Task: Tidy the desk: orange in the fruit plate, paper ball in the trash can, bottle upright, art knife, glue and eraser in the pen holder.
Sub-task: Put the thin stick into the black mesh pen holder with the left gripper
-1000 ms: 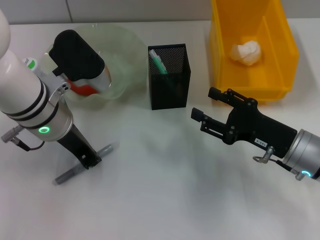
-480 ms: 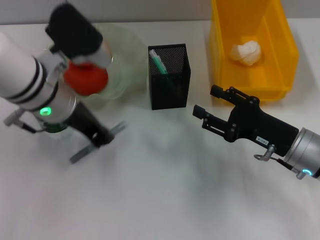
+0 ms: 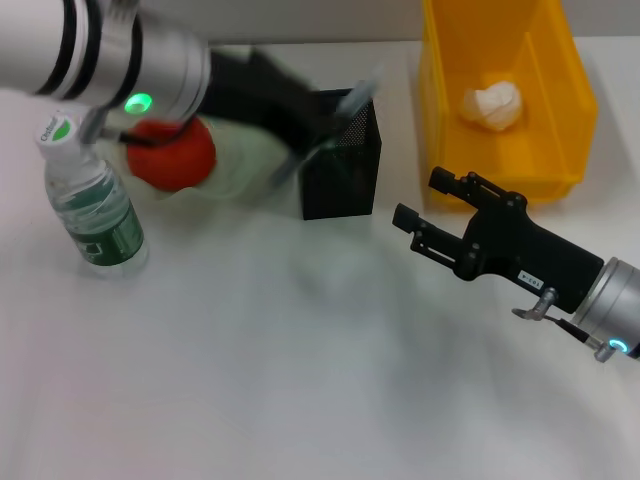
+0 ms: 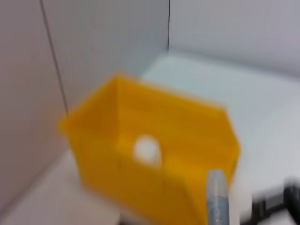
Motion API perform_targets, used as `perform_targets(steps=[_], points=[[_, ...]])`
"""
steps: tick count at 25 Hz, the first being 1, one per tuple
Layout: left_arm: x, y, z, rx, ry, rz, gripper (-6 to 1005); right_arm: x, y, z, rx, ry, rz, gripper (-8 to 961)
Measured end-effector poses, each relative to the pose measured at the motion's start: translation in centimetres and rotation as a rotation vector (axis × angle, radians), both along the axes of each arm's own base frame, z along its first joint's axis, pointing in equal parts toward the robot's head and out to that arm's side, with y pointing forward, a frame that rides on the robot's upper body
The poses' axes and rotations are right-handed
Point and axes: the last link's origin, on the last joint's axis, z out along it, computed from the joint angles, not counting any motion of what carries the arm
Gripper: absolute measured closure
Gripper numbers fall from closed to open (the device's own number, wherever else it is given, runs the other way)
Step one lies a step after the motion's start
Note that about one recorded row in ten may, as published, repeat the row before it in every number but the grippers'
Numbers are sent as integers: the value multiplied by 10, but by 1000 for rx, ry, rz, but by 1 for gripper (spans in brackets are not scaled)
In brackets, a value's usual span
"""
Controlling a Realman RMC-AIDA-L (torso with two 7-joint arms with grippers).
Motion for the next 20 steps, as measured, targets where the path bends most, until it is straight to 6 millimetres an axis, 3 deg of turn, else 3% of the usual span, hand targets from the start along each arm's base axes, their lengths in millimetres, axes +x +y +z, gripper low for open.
perform_targets(steps=[7,10,17,20], points=[[8,9,2,115,-213,-110,855,-1,-2,0,-13,21,-5,225],[-1,11,-3,159,-349,-127,856,-2,-4,0,-25,43,-8,225],[-22,18,-21,171,-489,-65,855,-1,-7,-2,-36,49,-22,226],[-42,27,-34,193,-556,13,854,-1,-7,-2,-37,54,-19,227]])
